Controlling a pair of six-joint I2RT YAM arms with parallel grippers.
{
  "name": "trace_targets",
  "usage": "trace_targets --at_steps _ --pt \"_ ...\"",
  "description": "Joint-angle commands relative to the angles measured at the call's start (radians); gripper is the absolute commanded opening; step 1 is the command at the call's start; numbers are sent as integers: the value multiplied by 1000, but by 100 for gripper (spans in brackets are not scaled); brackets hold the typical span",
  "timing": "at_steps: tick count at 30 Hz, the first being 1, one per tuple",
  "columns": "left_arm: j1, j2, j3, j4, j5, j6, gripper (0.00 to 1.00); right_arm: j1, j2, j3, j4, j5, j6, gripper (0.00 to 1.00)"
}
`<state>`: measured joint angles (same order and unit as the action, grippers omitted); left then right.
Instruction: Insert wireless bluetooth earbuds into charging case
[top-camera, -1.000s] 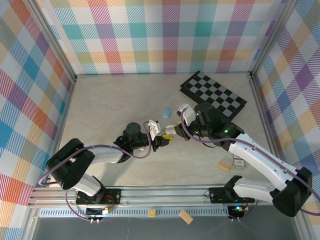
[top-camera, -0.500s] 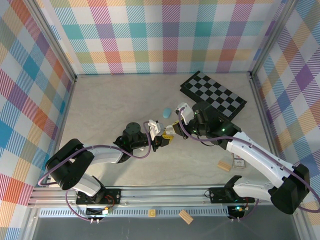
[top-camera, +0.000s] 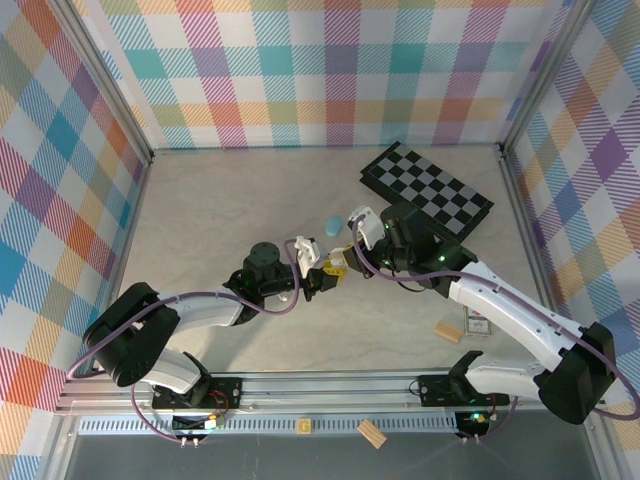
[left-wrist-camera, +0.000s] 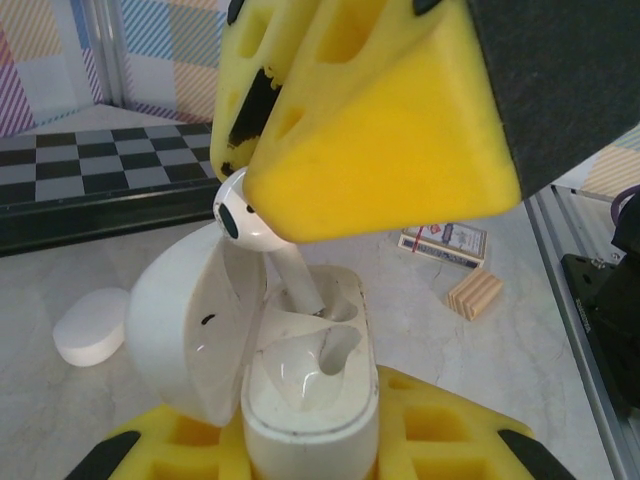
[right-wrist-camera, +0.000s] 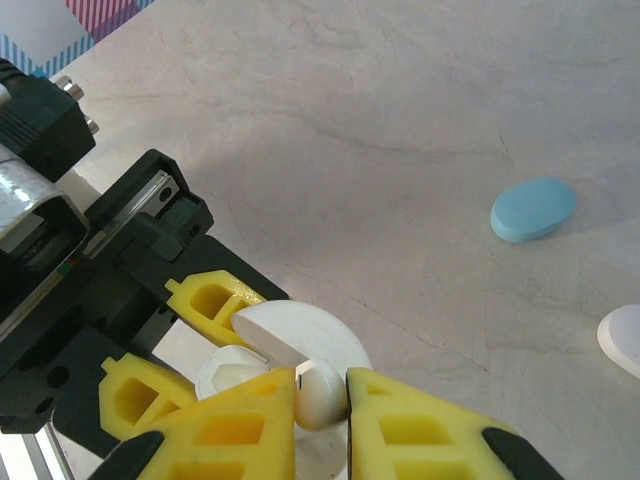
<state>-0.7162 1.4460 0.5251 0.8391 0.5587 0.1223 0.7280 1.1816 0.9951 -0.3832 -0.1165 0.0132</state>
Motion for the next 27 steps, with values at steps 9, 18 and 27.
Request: trace_targets --at_steps 9,18,27 --pt "8 -31 29 3 -6 -6 13 13 2 6 2 -77 -16 18" --pt "8 -36 35 3 -5 -10 13 14 0 -15 -17 -75 -39 20" --pt "8 -40 33 0 -9 -12 13 14 -23 -24 -31 -56 -55 27"
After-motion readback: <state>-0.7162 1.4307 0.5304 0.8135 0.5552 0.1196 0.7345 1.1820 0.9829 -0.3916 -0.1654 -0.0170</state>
